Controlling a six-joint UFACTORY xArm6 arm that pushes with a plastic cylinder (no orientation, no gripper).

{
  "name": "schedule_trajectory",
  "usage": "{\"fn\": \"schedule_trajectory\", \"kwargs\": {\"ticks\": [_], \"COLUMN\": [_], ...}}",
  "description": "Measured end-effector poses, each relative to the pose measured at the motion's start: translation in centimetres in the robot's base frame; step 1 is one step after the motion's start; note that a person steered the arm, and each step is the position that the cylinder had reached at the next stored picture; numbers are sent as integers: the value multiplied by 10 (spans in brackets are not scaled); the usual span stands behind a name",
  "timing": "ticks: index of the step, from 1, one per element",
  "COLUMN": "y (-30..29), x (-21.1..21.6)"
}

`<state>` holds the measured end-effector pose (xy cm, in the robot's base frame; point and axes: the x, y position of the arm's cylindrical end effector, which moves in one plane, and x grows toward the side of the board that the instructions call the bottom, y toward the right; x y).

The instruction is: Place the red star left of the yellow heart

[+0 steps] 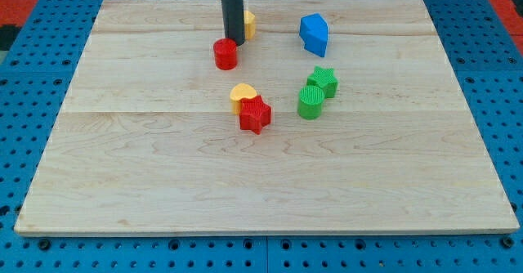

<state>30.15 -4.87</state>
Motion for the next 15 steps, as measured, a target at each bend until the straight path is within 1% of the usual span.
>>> {"fn": "schedule_trajectory", "kwargs": {"ticks": [2, 3, 4, 6, 7, 8, 9, 10, 13, 14, 15], "y": [-2, 0, 21, 50, 81, 95, 82, 43, -15, -20, -20], "x": [41, 53, 61, 102, 113, 130, 158, 167, 166, 155, 134]}}
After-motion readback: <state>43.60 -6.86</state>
